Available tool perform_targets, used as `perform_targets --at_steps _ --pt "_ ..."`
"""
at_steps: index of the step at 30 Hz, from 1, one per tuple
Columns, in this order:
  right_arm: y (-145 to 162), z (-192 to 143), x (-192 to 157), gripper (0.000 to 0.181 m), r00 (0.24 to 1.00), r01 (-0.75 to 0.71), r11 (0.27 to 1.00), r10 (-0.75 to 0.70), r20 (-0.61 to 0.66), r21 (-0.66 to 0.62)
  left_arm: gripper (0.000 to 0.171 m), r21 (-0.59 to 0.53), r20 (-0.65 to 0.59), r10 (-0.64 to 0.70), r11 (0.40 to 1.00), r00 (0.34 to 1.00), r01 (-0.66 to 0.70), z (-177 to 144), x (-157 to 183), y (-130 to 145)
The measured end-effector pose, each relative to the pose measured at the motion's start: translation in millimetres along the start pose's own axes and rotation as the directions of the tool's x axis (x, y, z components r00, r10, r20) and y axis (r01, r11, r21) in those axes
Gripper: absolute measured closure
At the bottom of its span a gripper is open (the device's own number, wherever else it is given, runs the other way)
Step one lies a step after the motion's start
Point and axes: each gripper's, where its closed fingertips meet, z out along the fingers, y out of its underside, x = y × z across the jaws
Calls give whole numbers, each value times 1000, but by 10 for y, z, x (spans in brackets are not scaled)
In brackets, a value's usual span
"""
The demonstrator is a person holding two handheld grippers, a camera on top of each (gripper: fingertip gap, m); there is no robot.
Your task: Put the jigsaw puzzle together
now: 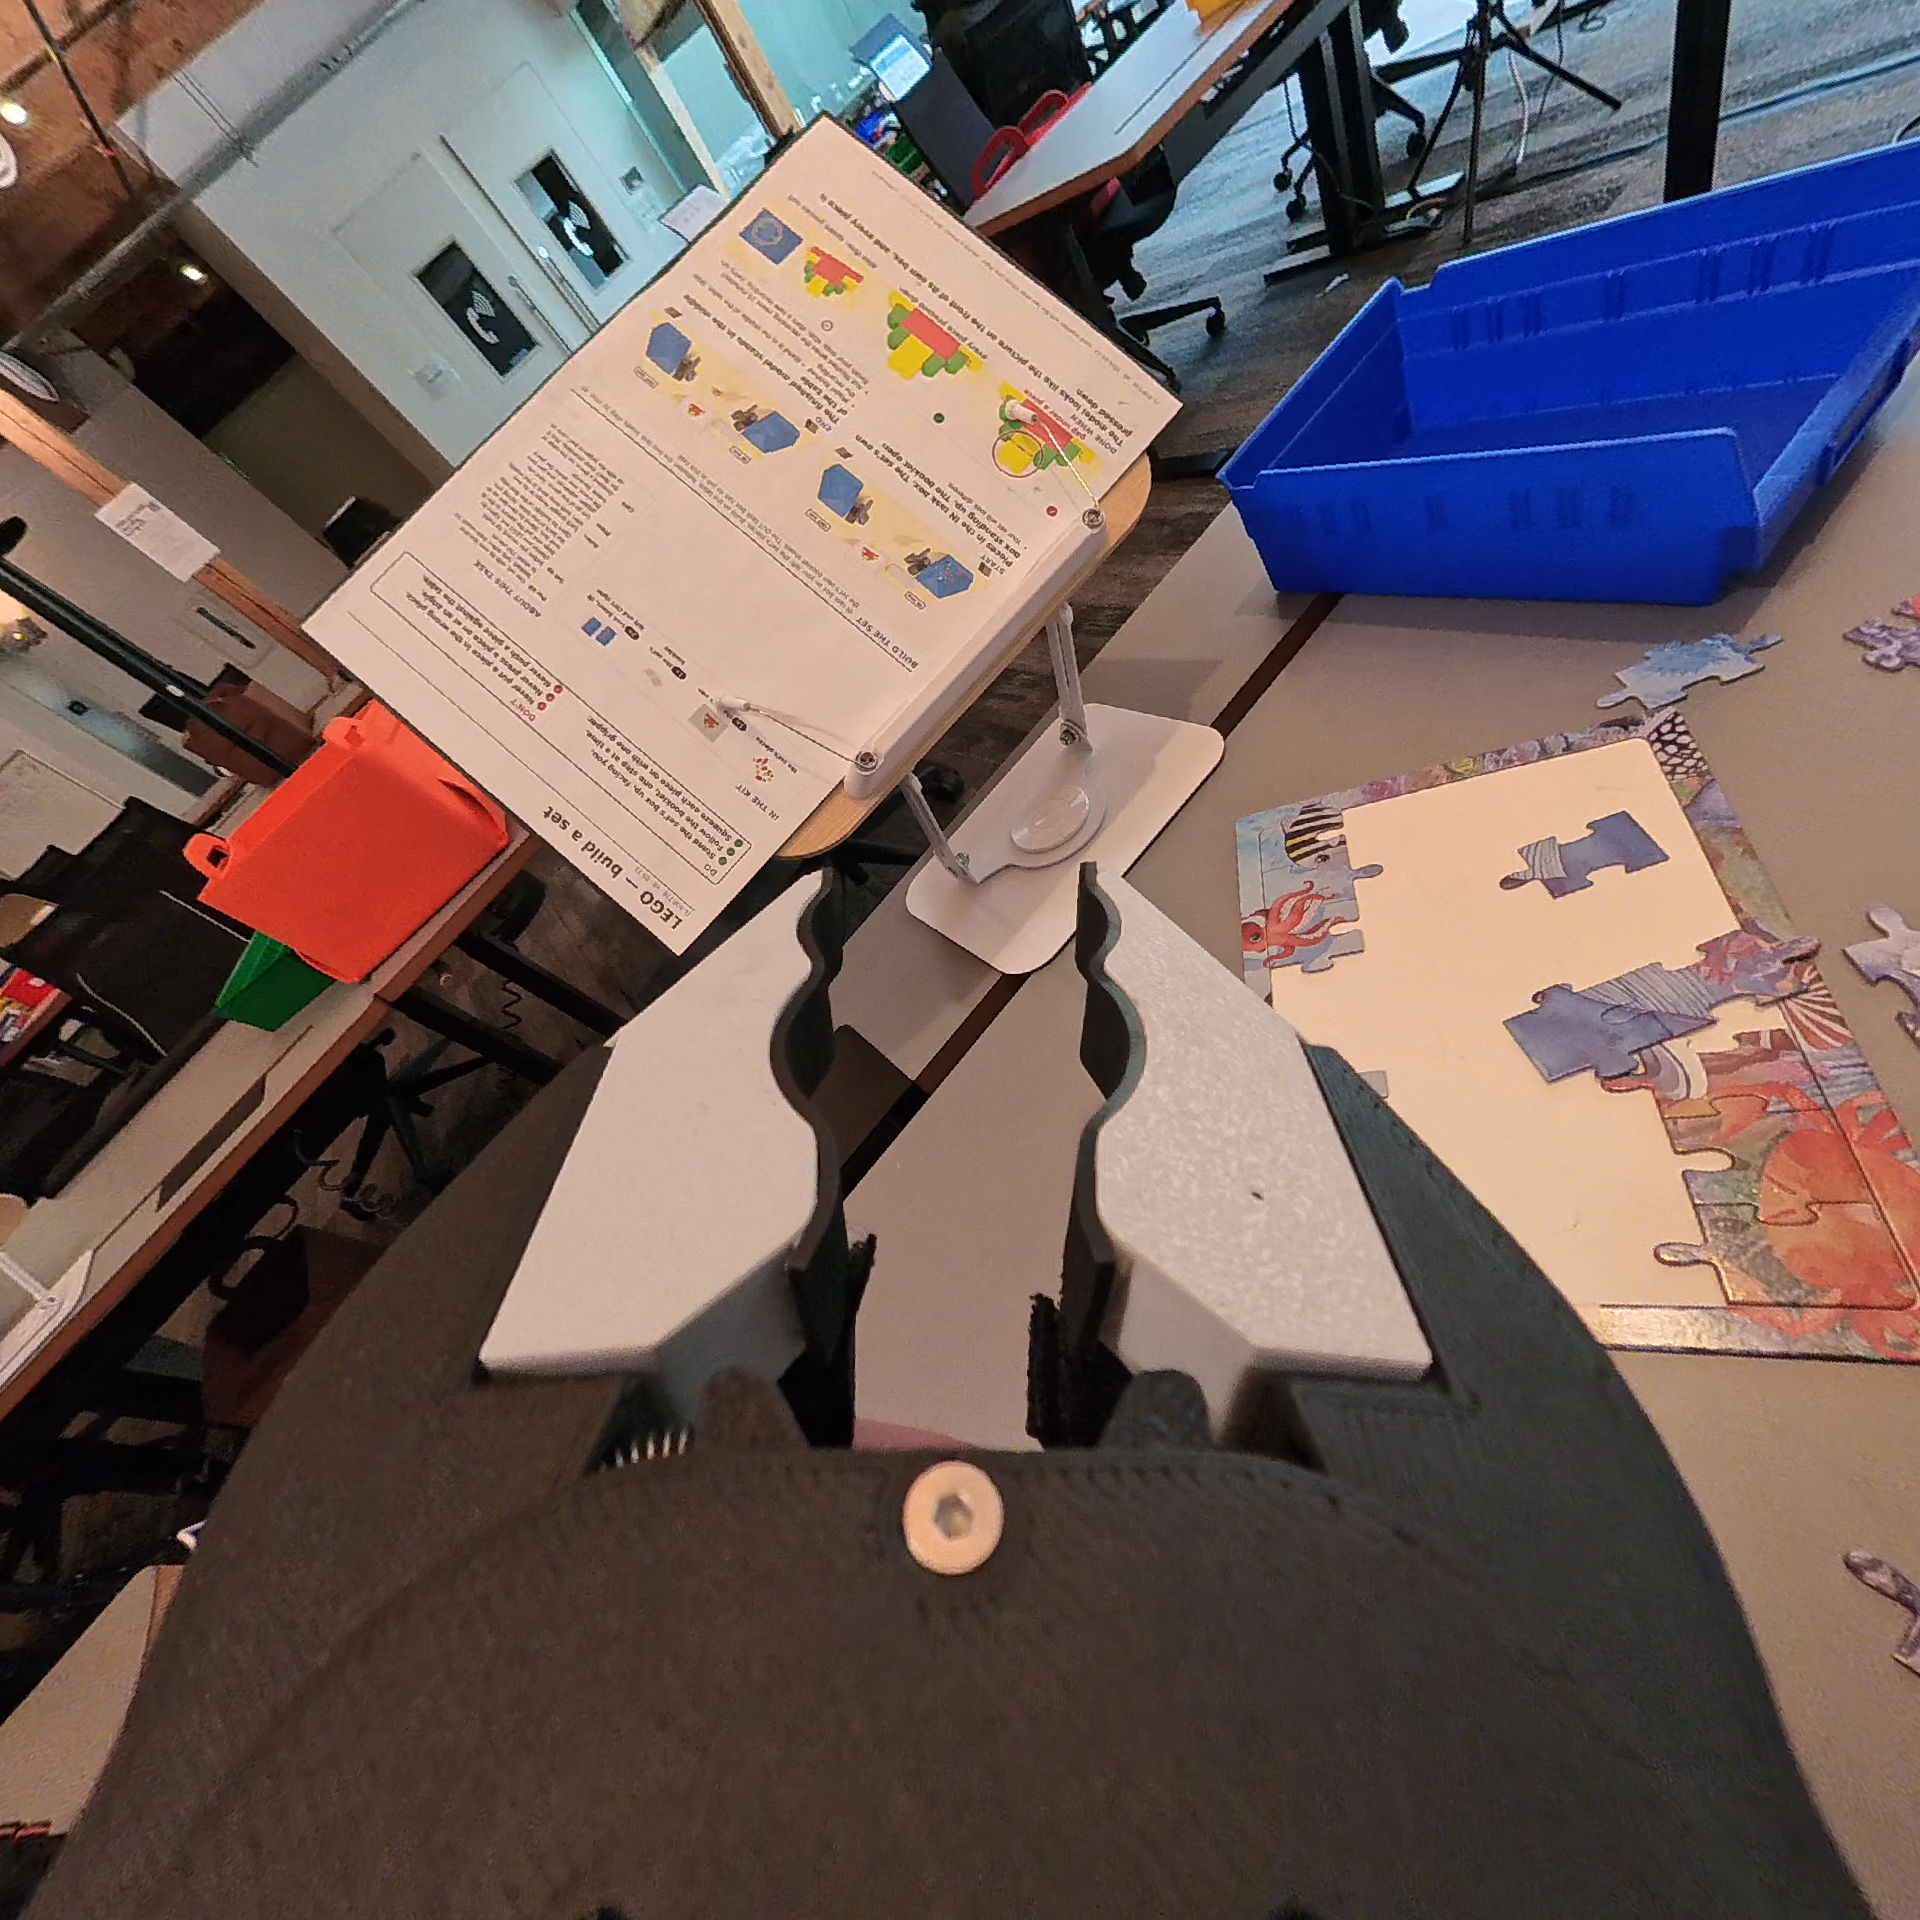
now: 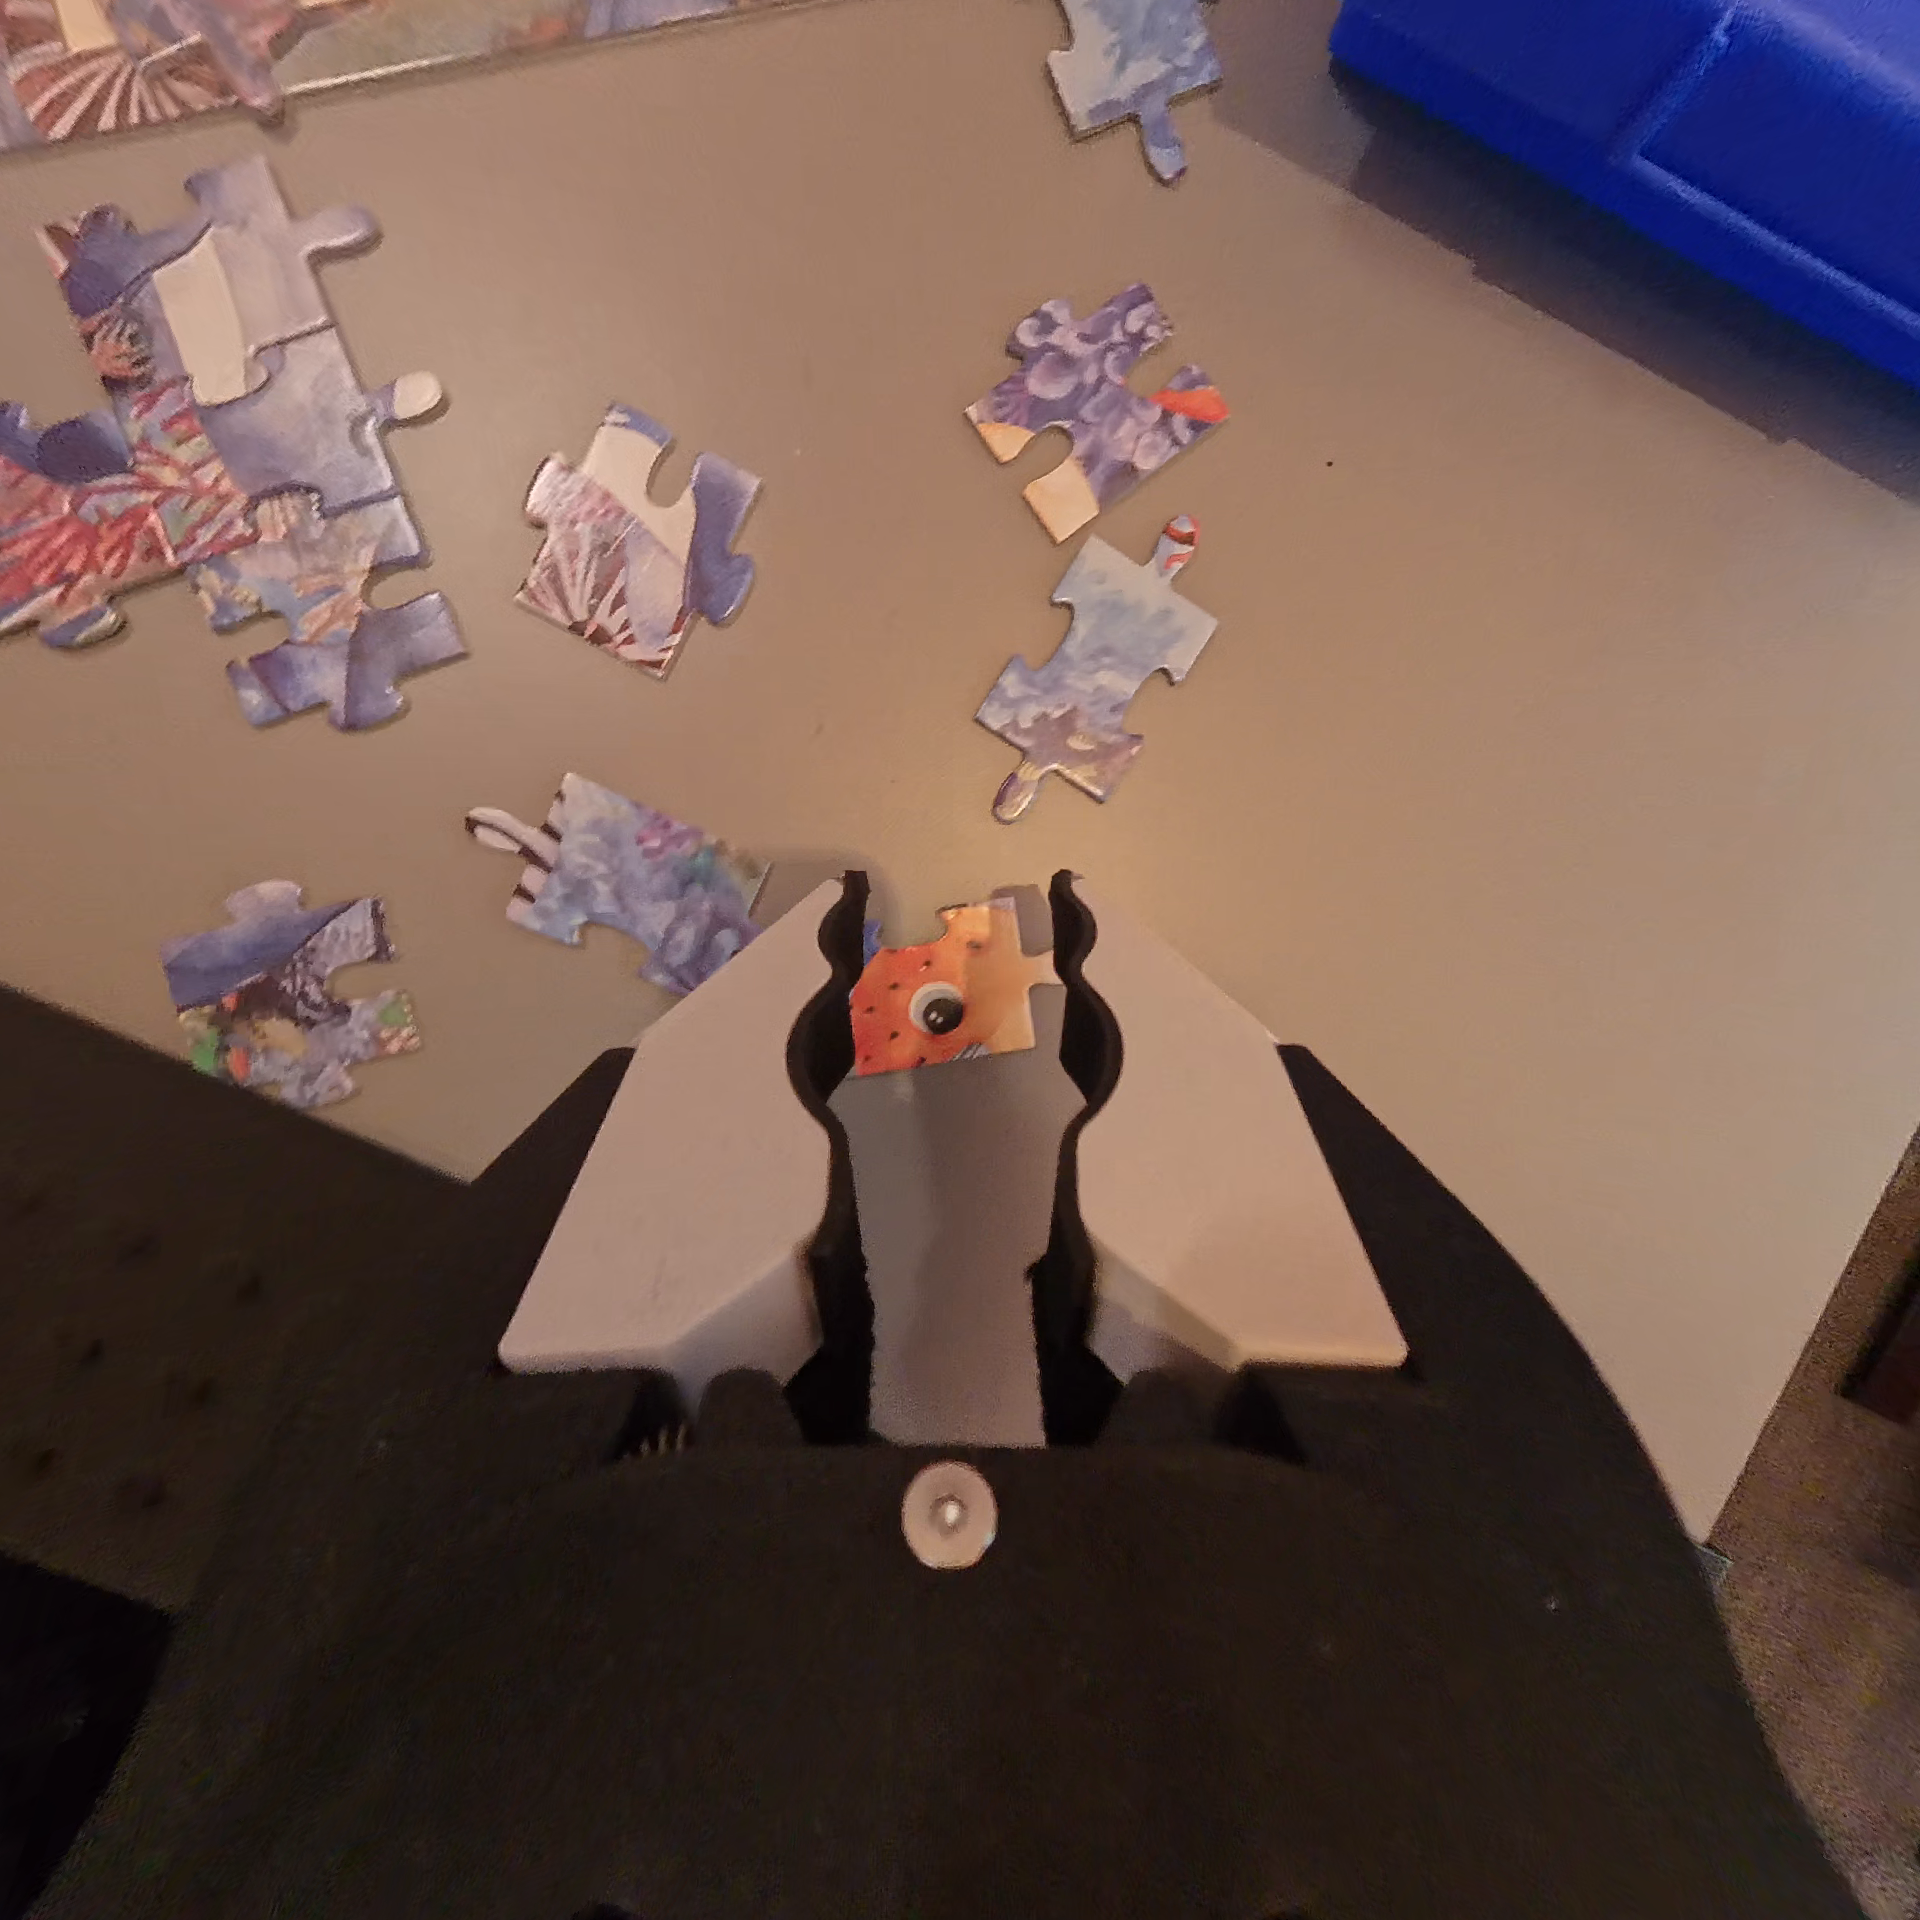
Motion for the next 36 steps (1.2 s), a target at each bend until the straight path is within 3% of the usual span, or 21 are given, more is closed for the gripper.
perform_targets --at_steps 7,16,24,30,36 --pt "-137 215 235 132 994 -98 995 100 -39 35 128 -6 4 -5 1000 1000 5 5 -24 26" --pt "-121 339 217 159 996 -94 996 93 9 13 128 -22 -5 2 1000 1000 -2 63 9 52" --pt "-108 249 279 151 996 -91 996 91 -8 16 128 -39 -19 13 999 1000 -14 120 68 66" --pt "-78 102 140 149 999 -14 1000 14 34 4 128 -54 -28 20 998 999 -22 169 105 87" --pt "9 96 -389 134 971 166 986 -158 179 -31 127 -69 -35 33 997 999 -35 205 149 97"
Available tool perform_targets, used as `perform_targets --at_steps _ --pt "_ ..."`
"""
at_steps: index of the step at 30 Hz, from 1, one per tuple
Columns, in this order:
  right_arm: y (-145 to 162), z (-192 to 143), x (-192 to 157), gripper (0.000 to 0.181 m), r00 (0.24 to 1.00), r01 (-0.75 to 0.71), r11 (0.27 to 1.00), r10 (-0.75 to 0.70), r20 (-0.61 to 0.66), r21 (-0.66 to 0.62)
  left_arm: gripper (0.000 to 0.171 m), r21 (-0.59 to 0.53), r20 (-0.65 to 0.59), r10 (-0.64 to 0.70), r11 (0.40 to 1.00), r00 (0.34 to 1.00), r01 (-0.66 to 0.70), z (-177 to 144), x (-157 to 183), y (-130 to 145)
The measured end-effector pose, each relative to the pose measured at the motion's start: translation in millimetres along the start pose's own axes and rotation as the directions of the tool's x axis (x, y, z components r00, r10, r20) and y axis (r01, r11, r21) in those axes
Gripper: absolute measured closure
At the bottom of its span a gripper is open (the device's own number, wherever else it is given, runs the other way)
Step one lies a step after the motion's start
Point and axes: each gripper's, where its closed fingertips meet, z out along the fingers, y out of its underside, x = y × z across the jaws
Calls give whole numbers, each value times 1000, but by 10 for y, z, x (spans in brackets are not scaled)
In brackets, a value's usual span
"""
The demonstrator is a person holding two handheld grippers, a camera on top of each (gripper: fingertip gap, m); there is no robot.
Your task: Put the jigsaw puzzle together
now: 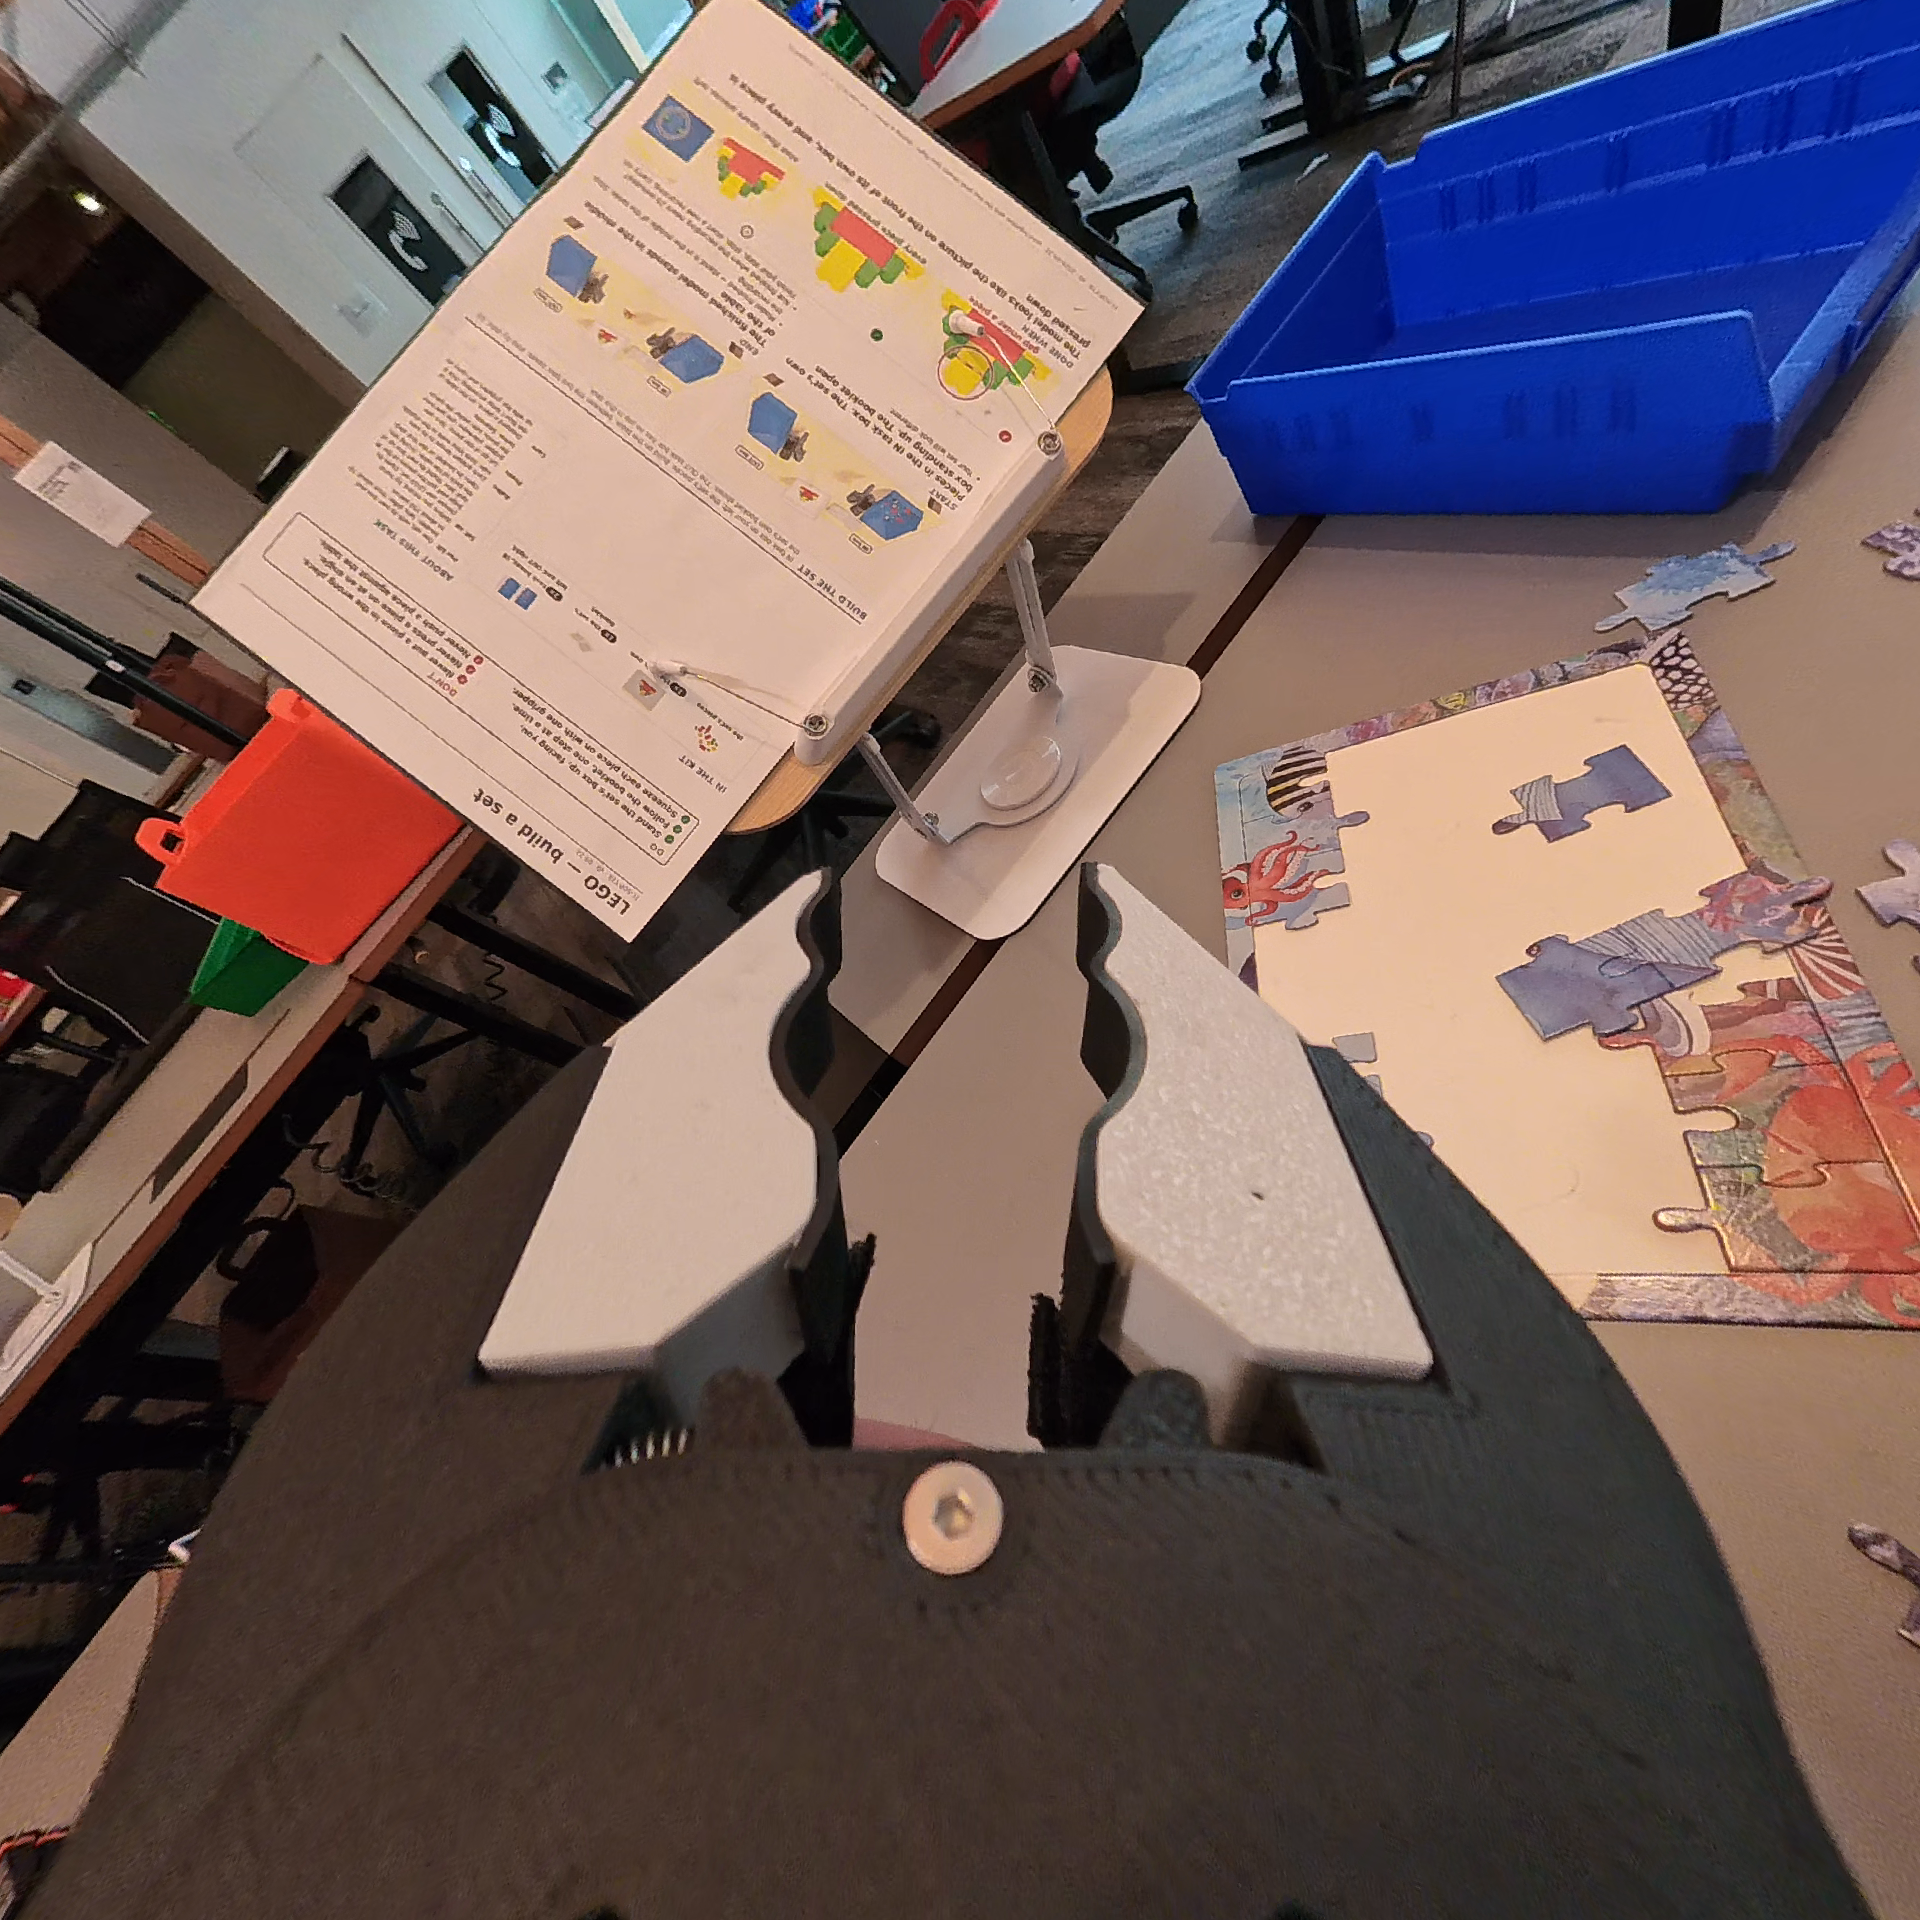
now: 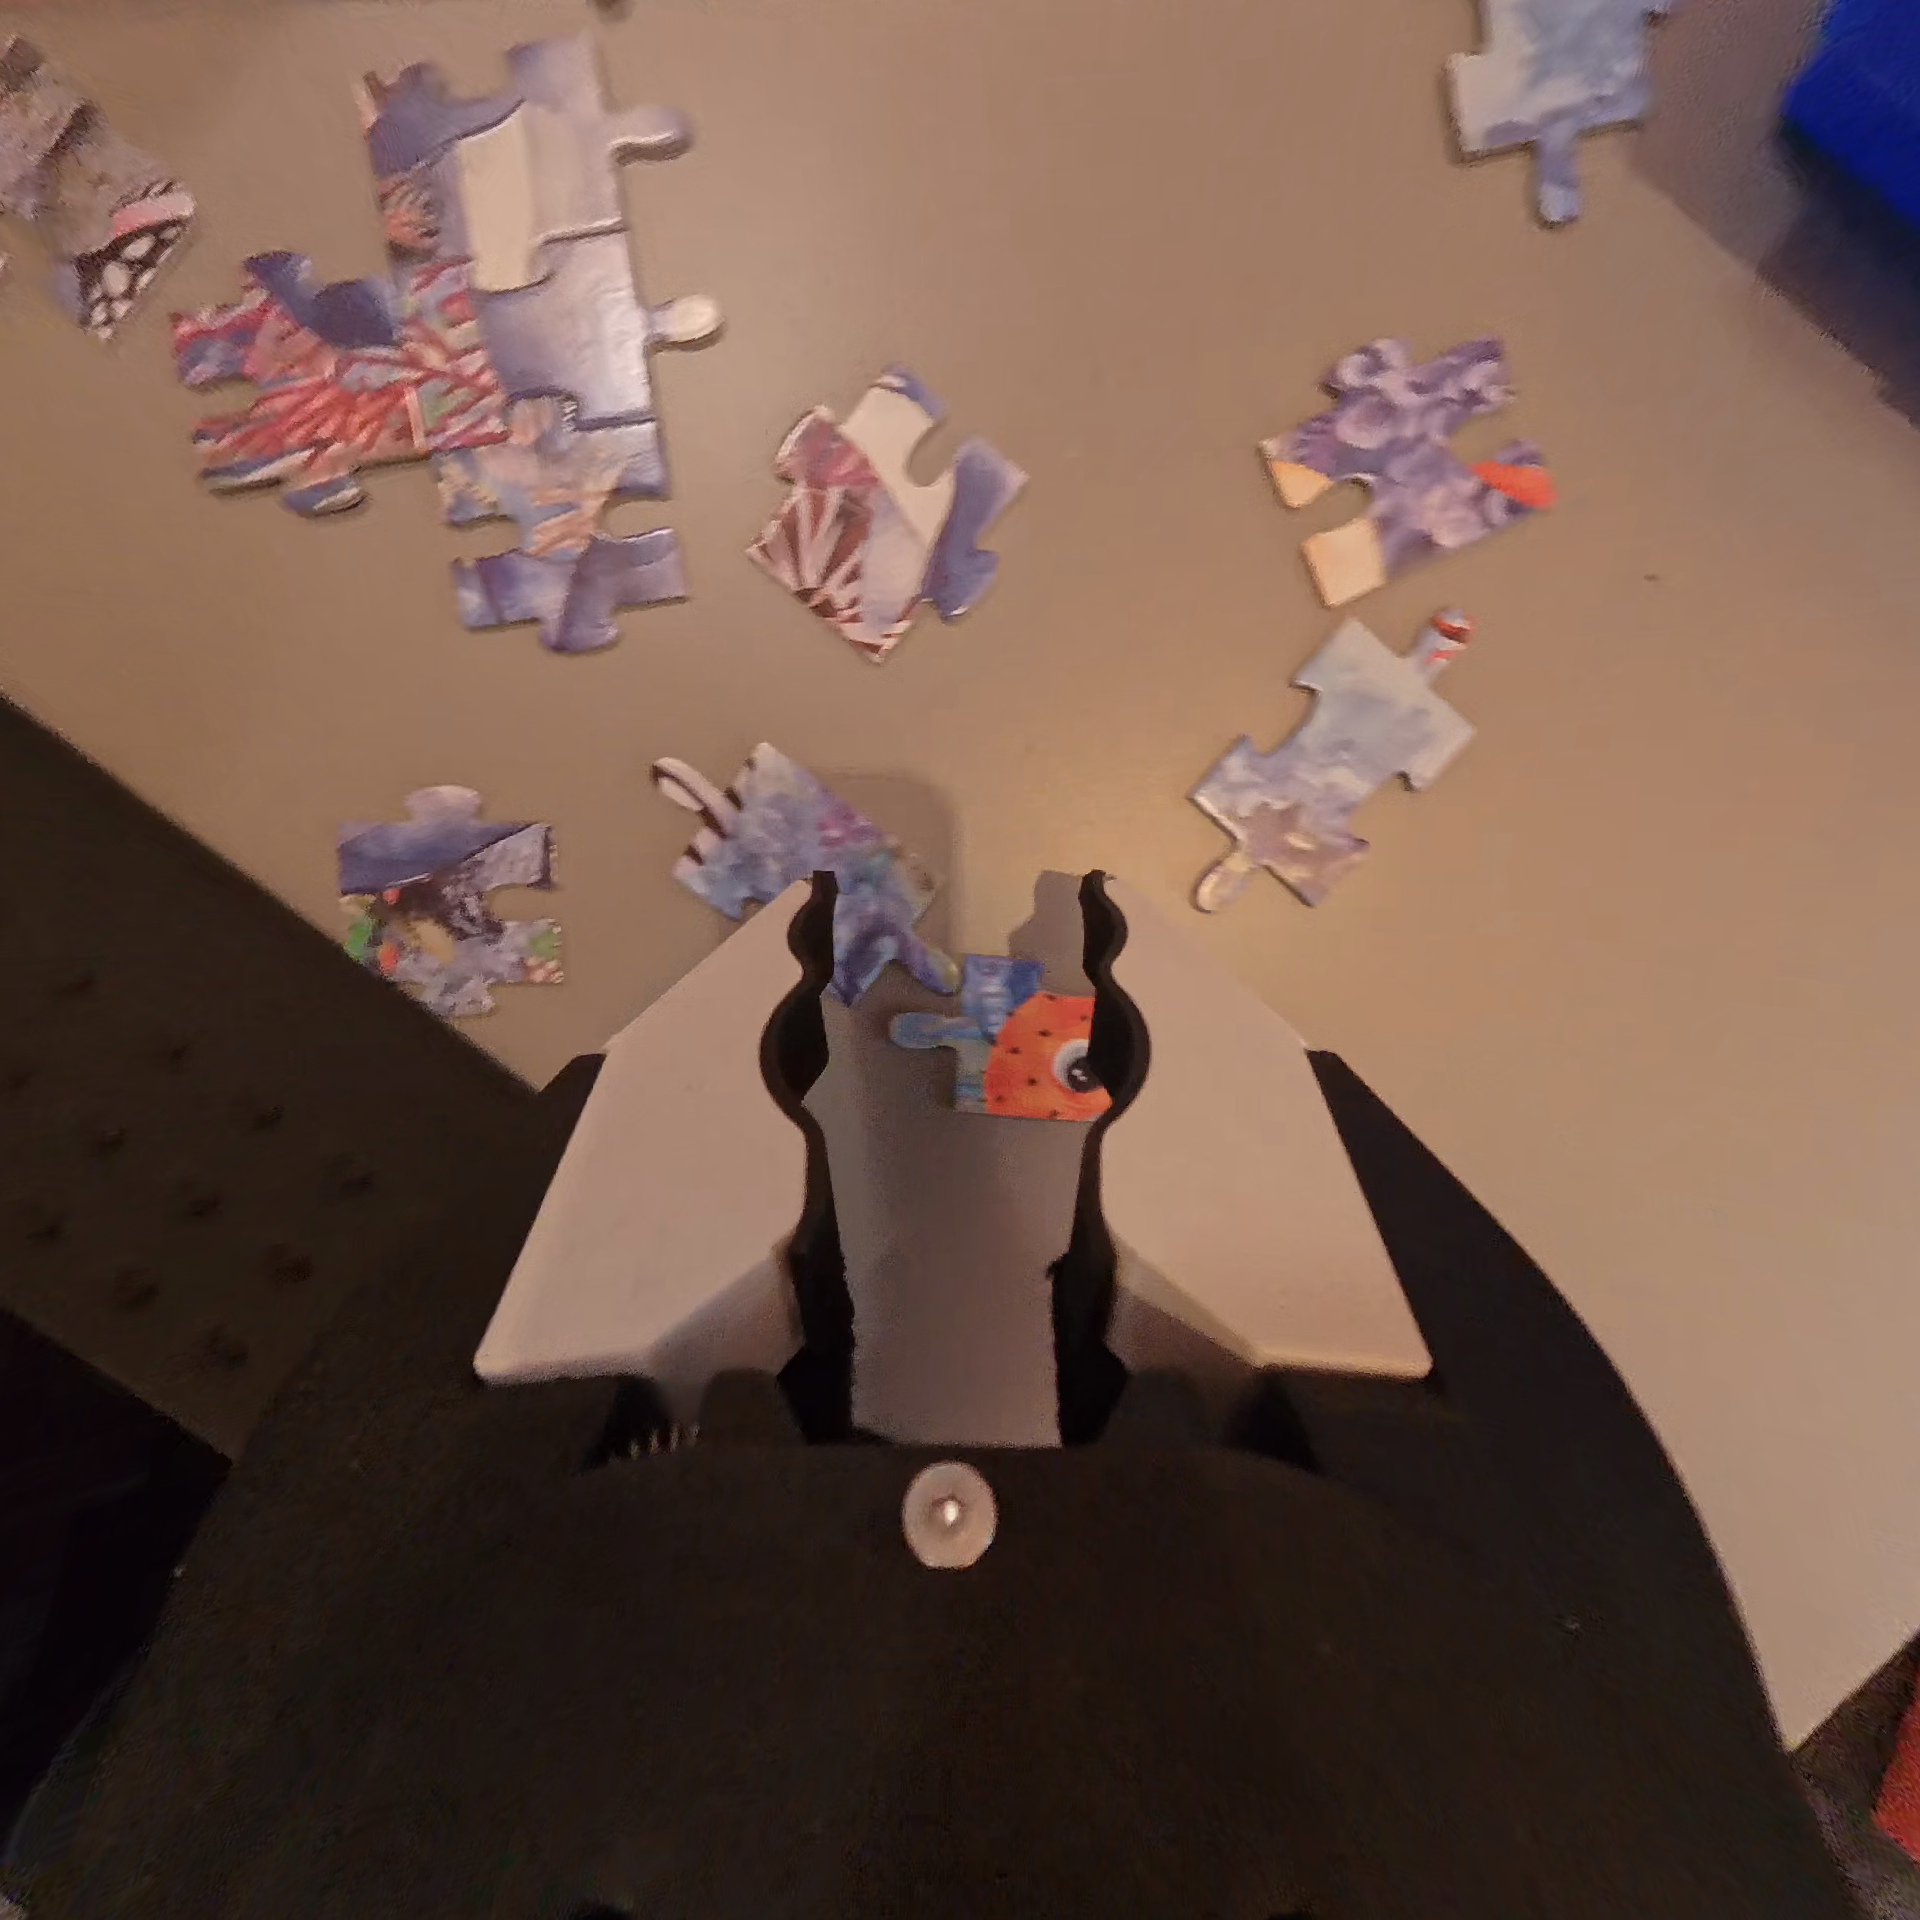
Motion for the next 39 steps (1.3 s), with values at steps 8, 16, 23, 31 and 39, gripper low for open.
perform_targets --at_steps 8,16,23,31,39 --pt "38 110 -227 131 993 101 994 -98 64 -39 127 -14 -6 13 1000 1000 -13 28 34 12" --pt "38 125 -256 140 985 146 989 -143 94 -23 127 -23 -6 17 1000 1000 -17 42 42 29" --pt "28 121 -128 152 999 21 1000 -20 47 -18 127 -27 -10 21 999 1000 -21 46 57 29" --pt "49 103 -253 131 985 155 988 -154 78 -1 127 -31 -17 26 999 1000 -26 58 81 29" --pt "15 112 -166 142 968 232 973 -232 91 9 127 -37 -20 32 999 999 -33 57 98 33"
